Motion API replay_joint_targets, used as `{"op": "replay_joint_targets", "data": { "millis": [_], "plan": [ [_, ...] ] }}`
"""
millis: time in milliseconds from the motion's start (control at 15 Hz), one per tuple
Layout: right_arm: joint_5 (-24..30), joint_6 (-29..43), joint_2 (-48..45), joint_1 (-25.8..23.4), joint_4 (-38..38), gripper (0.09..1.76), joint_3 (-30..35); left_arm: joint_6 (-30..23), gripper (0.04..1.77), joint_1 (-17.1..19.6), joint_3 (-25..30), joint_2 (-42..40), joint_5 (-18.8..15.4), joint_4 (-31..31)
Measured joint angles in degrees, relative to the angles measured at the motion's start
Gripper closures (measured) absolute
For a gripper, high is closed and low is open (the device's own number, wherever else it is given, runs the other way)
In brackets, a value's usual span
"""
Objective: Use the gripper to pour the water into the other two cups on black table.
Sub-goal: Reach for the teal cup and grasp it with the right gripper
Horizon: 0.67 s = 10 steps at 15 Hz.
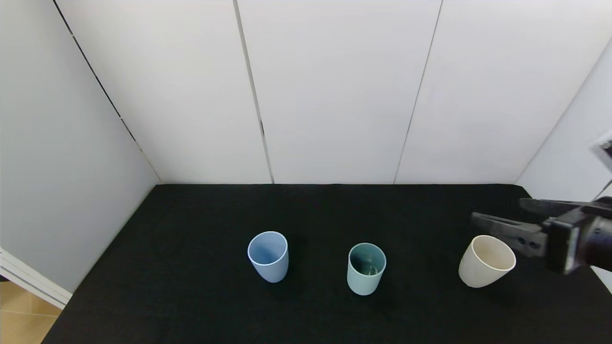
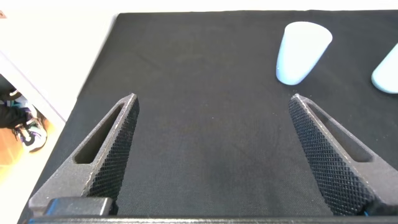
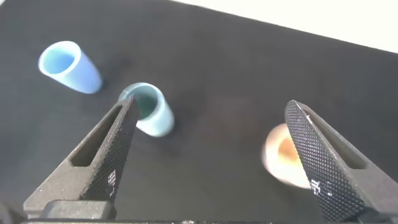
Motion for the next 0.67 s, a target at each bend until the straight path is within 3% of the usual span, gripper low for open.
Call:
{"op": "replay_joint_targets", "data": {
  "millis": [267,467,667],
  "plan": [
    [-1.61,2.02,11.96,6.30,-10.09,0.14,-0.57,-0.02,0.09,0.00,0.00,0.00,0.00,0.02],
    [-1.83,2.93,17.75,8.29,-13.01,0.14,-0.16,0.00,0.09,0.00,0.00,0.00,0.00,0.02],
    [-1.73,4.97,22.32,10.53,-23.87,0.14,1.57,-0.02,0.09,0.00,0.00,0.00,0.02,0.05]
  ]
}}
